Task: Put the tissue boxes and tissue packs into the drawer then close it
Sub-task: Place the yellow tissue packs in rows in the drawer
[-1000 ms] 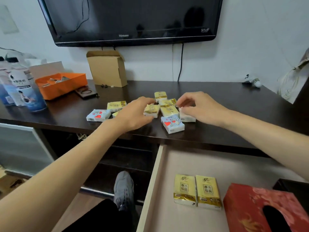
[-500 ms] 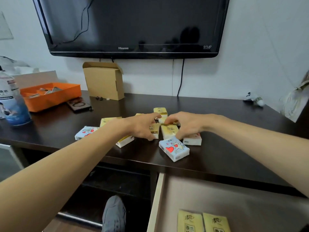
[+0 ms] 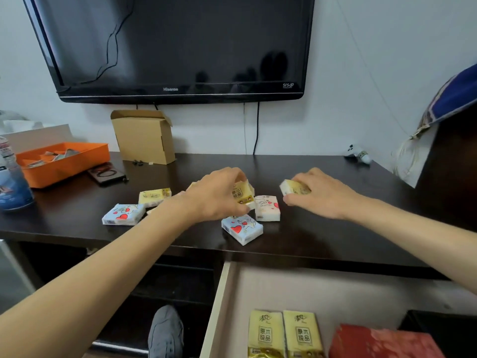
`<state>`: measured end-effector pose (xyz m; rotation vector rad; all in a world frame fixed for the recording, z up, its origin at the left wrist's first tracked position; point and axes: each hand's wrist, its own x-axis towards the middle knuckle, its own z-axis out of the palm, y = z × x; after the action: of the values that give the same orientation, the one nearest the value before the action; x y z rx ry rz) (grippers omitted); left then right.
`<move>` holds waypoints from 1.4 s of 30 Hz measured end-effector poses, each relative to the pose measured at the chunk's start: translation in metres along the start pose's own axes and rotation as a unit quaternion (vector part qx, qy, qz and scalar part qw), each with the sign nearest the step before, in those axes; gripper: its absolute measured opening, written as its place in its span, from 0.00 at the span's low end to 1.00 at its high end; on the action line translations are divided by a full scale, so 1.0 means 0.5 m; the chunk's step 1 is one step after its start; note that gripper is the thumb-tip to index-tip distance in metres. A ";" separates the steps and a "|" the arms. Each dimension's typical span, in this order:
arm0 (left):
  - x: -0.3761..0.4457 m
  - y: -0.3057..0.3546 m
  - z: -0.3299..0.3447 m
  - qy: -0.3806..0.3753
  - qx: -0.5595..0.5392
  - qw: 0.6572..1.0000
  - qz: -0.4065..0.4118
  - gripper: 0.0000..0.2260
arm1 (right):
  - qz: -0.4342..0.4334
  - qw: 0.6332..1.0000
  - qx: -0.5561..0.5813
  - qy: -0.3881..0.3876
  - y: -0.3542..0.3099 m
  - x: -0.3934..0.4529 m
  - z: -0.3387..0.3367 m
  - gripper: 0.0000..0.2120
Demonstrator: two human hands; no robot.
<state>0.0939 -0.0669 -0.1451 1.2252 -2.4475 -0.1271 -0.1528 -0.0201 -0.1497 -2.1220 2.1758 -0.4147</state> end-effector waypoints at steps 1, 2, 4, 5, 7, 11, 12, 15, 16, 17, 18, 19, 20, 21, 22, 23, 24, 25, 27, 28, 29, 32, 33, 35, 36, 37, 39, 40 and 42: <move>-0.003 0.026 0.008 -0.005 0.005 1.000 0.013 0.30 | 0.024 0.999 -0.039 -0.009 0.022 -0.017 -0.007 0.24; -0.006 0.052 0.019 -0.013 0.013 0.999 0.028 0.30 | 0.052 0.996 -0.069 -0.016 0.044 -0.033 -0.011 0.23; -0.008 0.102 0.045 -0.036 0.025 0.997 0.061 0.30 | 0.110 0.989 -0.098 -0.033 0.080 -0.061 -0.011 0.29; -0.008 0.125 0.057 -0.052 0.026 0.995 0.076 0.30 | 0.135 0.985 -0.099 -0.047 0.095 -0.074 -0.007 0.34; -0.005 0.165 0.082 -0.083 0.035 0.991 0.097 0.30 | 0.152 0.981 -0.097 -0.074 0.115 -0.099 -0.001 0.40; 0.008 0.200 0.118 -0.123 0.058 0.986 0.100 0.30 | 0.098 0.989 -0.061 -0.092 0.140 -0.131 -0.023 0.27; 0.011 0.201 0.124 -0.128 0.054 0.986 0.095 0.30 | 0.086 0.990 -0.051 -0.101 0.144 -0.138 -0.032 0.26; 0.015 0.196 0.133 -0.133 0.028 0.988 0.074 0.29 | 0.077 0.991 -0.060 -0.092 0.156 -0.157 -0.031 0.24; 0.014 0.195 0.135 -0.134 0.018 0.989 0.067 0.29 | 0.078 0.992 -0.066 -0.077 0.159 -0.161 -0.025 0.26; 0.014 0.194 0.135 -0.133 0.009 0.989 0.061 0.29 | 0.078 0.992 -0.071 -0.063 0.160 -0.163 -0.019 0.30; 0.014 0.192 0.136 -0.132 0.003 0.989 0.059 0.30 | 0.080 0.993 -0.075 -0.053 0.159 -0.165 -0.015 0.35; 0.013 0.192 0.137 -0.132 -0.001 0.989 0.061 0.32 | 0.082 0.993 -0.078 -0.042 0.159 -0.164 -0.013 0.39; 0.013 0.191 0.137 -0.132 -0.002 0.989 0.063 0.34 | 0.081 0.993 -0.076 -0.027 0.161 -0.162 -0.014 0.41; 0.014 0.190 0.137 -0.135 -0.003 0.989 0.064 0.36 | 0.074 0.995 -0.063 -0.019 0.163 -0.161 -0.016 0.42; 0.014 0.189 0.136 -0.141 -0.005 0.988 0.063 0.38 | 0.060 0.997 -0.031 -0.025 0.167 -0.159 -0.020 0.42; 0.015 0.189 0.134 -0.149 -0.006 0.987 0.062 0.39 | 0.037 0.998 0.016 -0.045 0.171 -0.158 -0.023 0.41; 0.015 0.190 0.132 -0.156 -0.005 0.986 0.062 0.38 | 0.016 0.995 0.064 -0.075 0.176 -0.158 -0.024 0.41; 0.014 0.191 0.130 -0.161 -0.004 0.985 0.062 0.37 | 0.003 0.990 0.095 -0.107 0.179 -0.158 -0.024 0.41; 0.007 0.193 0.125 -0.163 -0.011 0.985 0.061 0.34 | -0.002 0.985 0.112 -0.132 0.183 -0.157 -0.016 0.39; 0.003 0.195 0.121 -0.160 -0.018 0.985 0.060 0.33 | -0.006 0.986 0.115 -0.121 0.182 -0.156 -0.010 0.38; -0.004 0.196 0.116 -0.156 -0.027 0.986 0.059 0.32 | -0.015 0.987 0.121 -0.103 0.180 -0.155 -0.006 0.37; -0.033 0.193 0.093 -0.143 -0.057 0.986 0.068 0.32 | -0.046 0.991 0.113 -0.048 0.164 -0.164 -0.008 0.38; -0.048 0.191 0.085 -0.141 -0.067 0.985 0.070 0.32 | -0.052 0.992 0.110 -0.035 0.156 -0.170 -0.011 0.39; -0.083 0.181 0.073 -0.148 -0.088 0.983 0.065 0.34 | -0.061 0.992 0.112 -0.020 0.137 -0.191 -0.011 0.38; -0.102 0.175 0.070 -0.151 -0.095 0.982 0.062 0.34 | -0.066 0.991 0.117 -0.019 0.125 -0.205 -0.009 0.35; -0.123 0.167 0.067 -0.155 -0.101 0.981 0.061 0.35 | -0.072 0.989 0.124 -0.024 0.112 -0.221 -0.005 0.32; -0.167 0.148 0.068 -0.168 -0.115 0.977 0.058 0.36 | -0.078 0.987 0.133 -0.047 0.083 -0.255 0.009 0.29; -0.188 0.140 0.070 -0.174 -0.121 0.976 0.056 0.36 | -0.084 0.986 0.131 -0.061 0.068 -0.272 0.019 0.28; -0.228 0.127 0.077 -0.186 -0.119 0.974 0.054 0.36 | -0.100 0.984 0.127 -0.078 0.040 -0.302 0.042 0.28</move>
<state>0.0926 0.0576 -0.1996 1.0358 -2.7047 -0.6533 -0.1609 0.1265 -0.1949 -2.1558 1.7308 -0.4905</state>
